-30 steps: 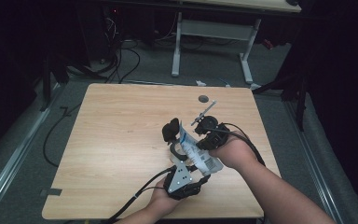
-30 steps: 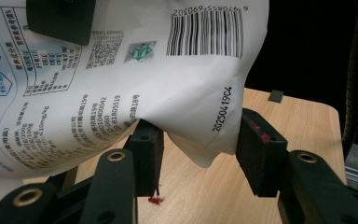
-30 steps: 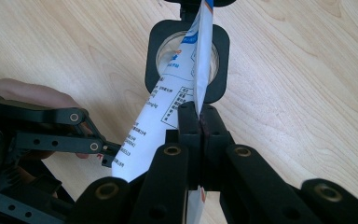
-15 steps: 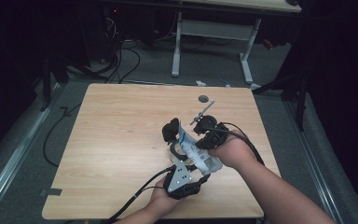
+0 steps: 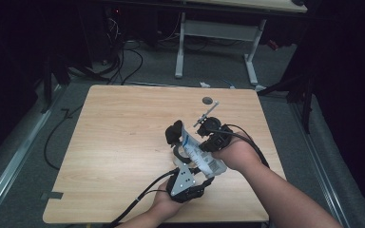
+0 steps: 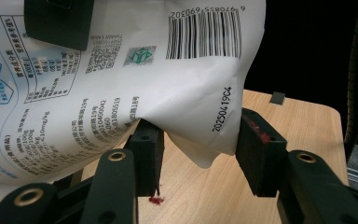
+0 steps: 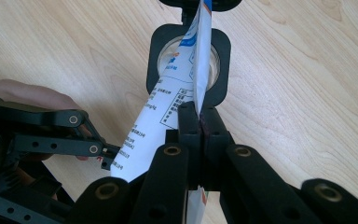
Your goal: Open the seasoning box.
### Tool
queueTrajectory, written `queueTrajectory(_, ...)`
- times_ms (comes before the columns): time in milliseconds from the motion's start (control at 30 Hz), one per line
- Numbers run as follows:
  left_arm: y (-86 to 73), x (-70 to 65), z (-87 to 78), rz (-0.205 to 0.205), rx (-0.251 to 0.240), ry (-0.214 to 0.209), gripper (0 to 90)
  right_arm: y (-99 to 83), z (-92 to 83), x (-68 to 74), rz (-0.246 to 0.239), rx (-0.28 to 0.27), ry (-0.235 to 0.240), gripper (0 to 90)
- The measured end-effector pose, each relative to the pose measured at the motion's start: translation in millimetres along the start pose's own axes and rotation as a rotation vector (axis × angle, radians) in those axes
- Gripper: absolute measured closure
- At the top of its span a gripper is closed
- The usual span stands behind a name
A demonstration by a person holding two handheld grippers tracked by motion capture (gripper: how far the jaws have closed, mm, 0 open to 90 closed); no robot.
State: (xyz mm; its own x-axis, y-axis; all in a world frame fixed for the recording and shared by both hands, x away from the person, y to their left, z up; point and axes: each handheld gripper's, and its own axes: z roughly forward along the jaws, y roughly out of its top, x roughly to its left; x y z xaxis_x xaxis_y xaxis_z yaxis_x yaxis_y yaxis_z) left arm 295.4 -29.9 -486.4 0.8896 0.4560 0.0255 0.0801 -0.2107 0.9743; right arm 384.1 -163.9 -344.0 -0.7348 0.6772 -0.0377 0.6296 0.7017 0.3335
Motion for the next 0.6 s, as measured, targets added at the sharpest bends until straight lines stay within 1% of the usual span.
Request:
queueTrajectory(400,0.7,0.1,-0.2,0.001,-0.002,0.001,54.7,0.7,0.0,-0.2,-0.005,0.002,-0.001,89.9)
queueTrajectory(600,1.4,0.6,-0.6,-0.006,-0.003,0.002,54.6,1.8,0.1,-0.1,-0.006,0.001,-0.002,89.9)
